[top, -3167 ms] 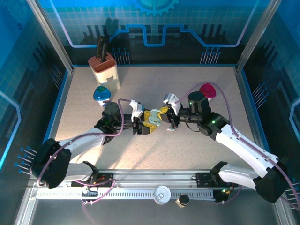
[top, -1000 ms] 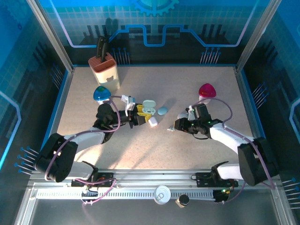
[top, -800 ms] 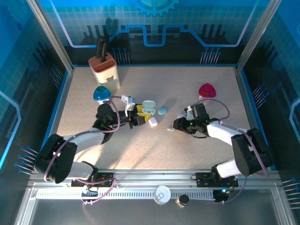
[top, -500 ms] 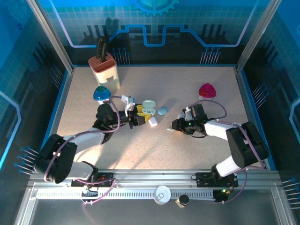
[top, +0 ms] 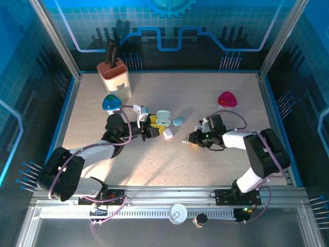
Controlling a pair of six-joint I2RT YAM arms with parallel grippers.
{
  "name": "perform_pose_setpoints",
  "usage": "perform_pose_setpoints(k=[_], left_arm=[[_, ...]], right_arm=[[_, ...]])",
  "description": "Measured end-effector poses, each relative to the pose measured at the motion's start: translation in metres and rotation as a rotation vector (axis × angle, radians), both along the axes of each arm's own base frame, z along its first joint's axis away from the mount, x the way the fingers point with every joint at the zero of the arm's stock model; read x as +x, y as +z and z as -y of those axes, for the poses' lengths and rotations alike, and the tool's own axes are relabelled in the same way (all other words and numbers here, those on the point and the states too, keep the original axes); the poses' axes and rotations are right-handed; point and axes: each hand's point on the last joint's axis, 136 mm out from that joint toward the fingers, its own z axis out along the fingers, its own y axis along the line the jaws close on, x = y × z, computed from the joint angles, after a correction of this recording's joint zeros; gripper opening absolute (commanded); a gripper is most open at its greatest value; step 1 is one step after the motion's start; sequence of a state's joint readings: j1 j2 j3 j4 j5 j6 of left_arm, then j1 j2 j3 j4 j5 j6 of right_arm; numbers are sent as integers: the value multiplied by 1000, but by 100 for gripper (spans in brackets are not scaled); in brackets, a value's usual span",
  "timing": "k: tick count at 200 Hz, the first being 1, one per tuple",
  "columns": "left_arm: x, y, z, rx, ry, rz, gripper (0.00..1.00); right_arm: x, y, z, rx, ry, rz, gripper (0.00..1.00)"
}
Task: Insert the wireless bluetooth earbuds into the charging case
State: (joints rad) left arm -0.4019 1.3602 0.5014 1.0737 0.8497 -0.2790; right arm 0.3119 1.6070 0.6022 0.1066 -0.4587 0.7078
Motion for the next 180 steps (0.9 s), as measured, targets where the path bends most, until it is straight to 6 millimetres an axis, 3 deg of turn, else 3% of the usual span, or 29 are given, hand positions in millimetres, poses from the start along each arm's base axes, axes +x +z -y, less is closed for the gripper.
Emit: perform_pose_setpoints(k=[38,57,76,180], left_arm=[[0,0,0,1,0,-2,30],[0,-1,0,2,0,-4,30],[0,-1,0,3,0,-6,29],[0,-1,0,3,-1,-6,29]], right_arm=[[3,0,-3,19,-4,1,17],[4,-1,-5,34,-6,-2,25],[5,1,-6,49,-15,-9,26],[17,0,-10,34,-26,-25,14]])
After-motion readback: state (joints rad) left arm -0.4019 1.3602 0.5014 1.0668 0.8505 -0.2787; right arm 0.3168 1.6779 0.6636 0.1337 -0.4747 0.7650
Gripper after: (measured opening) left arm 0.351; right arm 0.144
